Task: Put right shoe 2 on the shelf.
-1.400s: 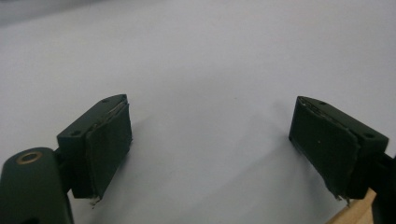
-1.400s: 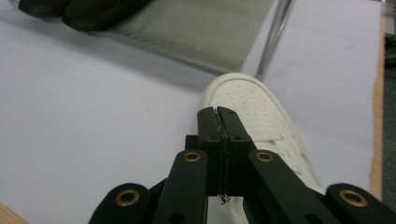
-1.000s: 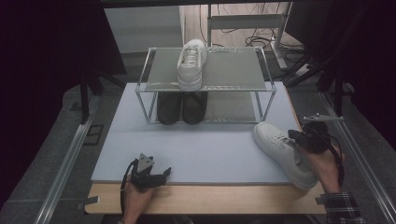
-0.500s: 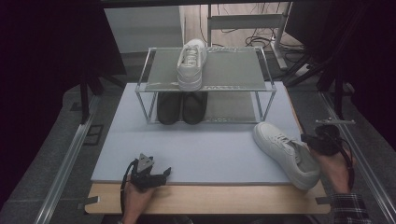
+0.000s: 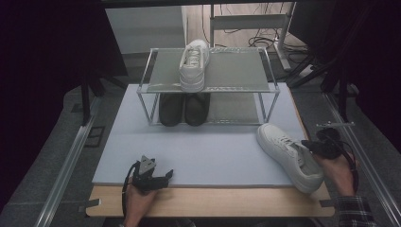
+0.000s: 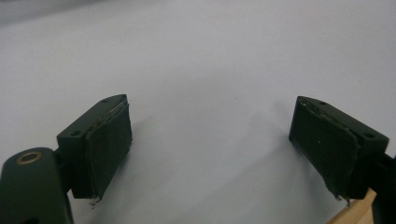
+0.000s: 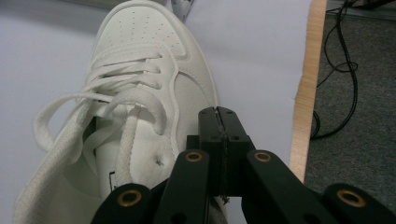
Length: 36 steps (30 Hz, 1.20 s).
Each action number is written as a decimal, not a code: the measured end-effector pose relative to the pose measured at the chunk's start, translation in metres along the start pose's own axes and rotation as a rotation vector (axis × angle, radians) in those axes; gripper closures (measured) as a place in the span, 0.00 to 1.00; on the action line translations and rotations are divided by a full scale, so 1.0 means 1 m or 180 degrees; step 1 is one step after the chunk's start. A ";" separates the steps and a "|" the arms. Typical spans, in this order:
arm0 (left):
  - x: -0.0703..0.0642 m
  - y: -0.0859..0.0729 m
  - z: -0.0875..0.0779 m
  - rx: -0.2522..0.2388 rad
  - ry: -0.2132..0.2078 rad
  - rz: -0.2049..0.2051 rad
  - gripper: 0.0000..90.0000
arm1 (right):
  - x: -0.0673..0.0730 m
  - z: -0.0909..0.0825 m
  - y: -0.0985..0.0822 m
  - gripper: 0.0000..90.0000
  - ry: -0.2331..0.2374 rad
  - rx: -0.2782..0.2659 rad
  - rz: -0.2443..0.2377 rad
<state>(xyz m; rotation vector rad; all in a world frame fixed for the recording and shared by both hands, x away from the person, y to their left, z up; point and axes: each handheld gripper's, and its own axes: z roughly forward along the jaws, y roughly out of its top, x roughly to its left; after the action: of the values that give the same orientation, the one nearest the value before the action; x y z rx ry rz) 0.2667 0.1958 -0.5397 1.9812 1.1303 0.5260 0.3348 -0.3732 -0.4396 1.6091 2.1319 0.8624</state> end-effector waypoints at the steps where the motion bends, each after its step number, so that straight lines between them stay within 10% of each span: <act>1: 0.000 0.000 0.000 0.0000 0.0000 0.0000 0.14 | 0.001 0.000 0.000 1.00 0.0014 0.0007 -0.0003; 36: 0.000 0.000 0.000 0.0001 0.0002 0.0000 0.14 | 0.082 0.027 0.012 1.00 0.0649 0.0102 -0.0315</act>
<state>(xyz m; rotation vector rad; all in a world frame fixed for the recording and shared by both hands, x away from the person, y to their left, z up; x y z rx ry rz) 0.2667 0.1958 -0.5397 1.9816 1.1306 0.5263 0.3350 -0.2866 -0.4451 1.4715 2.3531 1.0026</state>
